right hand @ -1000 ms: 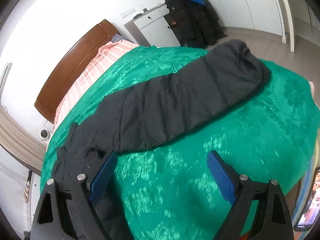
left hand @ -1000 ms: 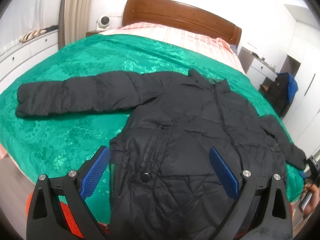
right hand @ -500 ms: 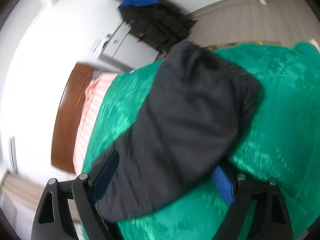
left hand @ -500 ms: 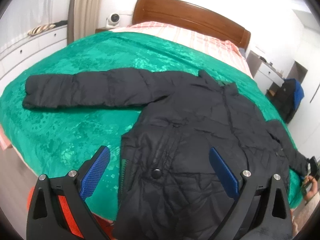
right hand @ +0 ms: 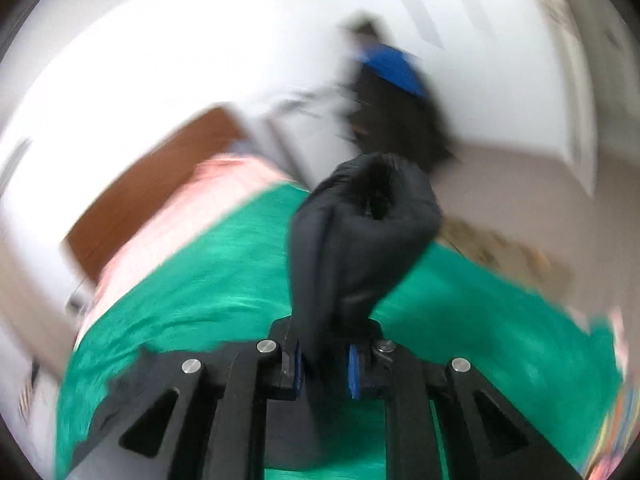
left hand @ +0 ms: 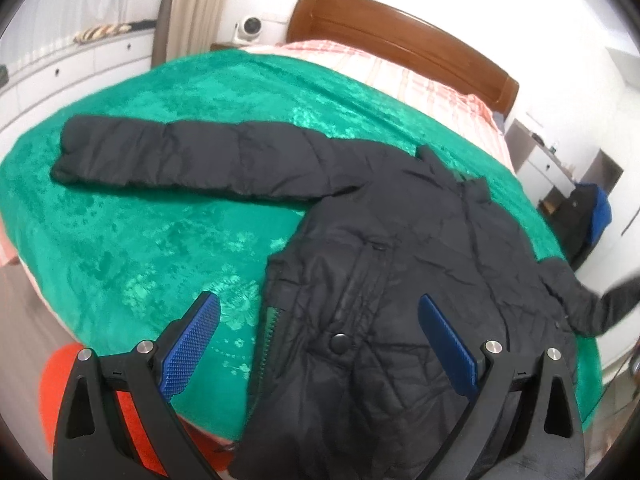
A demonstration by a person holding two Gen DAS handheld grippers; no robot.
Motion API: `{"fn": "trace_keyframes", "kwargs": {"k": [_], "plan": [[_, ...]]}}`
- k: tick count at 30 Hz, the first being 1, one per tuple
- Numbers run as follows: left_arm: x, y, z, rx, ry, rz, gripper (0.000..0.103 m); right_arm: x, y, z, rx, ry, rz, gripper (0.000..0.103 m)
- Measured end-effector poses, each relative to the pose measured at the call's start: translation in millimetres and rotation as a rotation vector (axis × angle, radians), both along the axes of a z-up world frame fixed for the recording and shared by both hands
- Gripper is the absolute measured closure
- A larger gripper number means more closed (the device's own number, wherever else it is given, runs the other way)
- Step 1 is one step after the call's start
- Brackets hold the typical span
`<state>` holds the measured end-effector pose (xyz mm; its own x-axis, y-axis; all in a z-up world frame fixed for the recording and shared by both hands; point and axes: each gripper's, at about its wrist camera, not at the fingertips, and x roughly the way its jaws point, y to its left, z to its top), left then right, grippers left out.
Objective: Fold large clothes
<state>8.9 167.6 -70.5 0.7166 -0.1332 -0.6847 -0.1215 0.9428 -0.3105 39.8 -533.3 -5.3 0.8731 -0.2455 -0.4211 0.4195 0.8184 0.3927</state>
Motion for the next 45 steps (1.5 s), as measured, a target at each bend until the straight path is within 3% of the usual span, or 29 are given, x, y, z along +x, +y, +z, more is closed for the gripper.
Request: {"fn": "trace_keyframes", "kwargs": {"k": [4, 7, 10, 11, 12, 13, 16, 19, 22, 27, 32, 39, 45], "plan": [[-3, -3, 2, -0.011, -0.018, -0.010, 0.004, 69, 129, 78, -0.116, -0.079, 0.312, 0.087], [-8, -2, 4, -0.003, -0.028, -0.008, 0.003, 116, 221, 87, -0.105, -0.074, 0.493, 0.087], [-11, 0, 4, 0.000, -0.024, 0.002, 0.004, 155, 293, 63, -0.065, -0.022, 0.625, 0.081], [-12, 1, 4, 0.001, -0.021, 0.004, 0.004, 168, 318, 46, -0.024, 0.013, 0.685, 0.059], [-13, 2, 4, 0.004, -0.017, 0.005, 0.004, 180, 338, 26, 0.028, 0.057, 0.736, 0.027], [-14, 3, 4, 0.007, -0.015, 0.006, 0.004, 185, 354, 5, 0.078, 0.091, 0.772, 0.019], [-16, 5, 5, 0.014, -0.019, 0.014, 0.003, 170, 397, -47, 0.132, 0.180, 0.846, 0.018], [-15, 6, 4, 0.017, -0.019, 0.020, 0.003, 148, 403, -72, 0.090, 0.213, 0.893, 0.018], [-13, 2, 2, 0.009, -0.014, 0.010, 0.003, 91, 381, -91, 0.022, 0.219, 0.928, 0.018], [-15, -12, 2, 0.041, -0.015, -0.026, 0.003, 2, 355, -96, -0.149, 0.187, 0.886, 0.016], [-10, -28, 0, 0.073, 0.011, -0.054, 0.003, -56, 334, -98, -0.241, 0.176, 0.822, 0.016], [-9, -48, 10, 0.121, -0.010, -0.094, 0.003, -99, 314, -107, -0.322, 0.154, 0.701, 0.013], [-10, -62, 12, 0.200, -0.028, -0.130, 0.003, -101, 317, -122, -0.320, 0.191, 0.707, 0.013]]}}
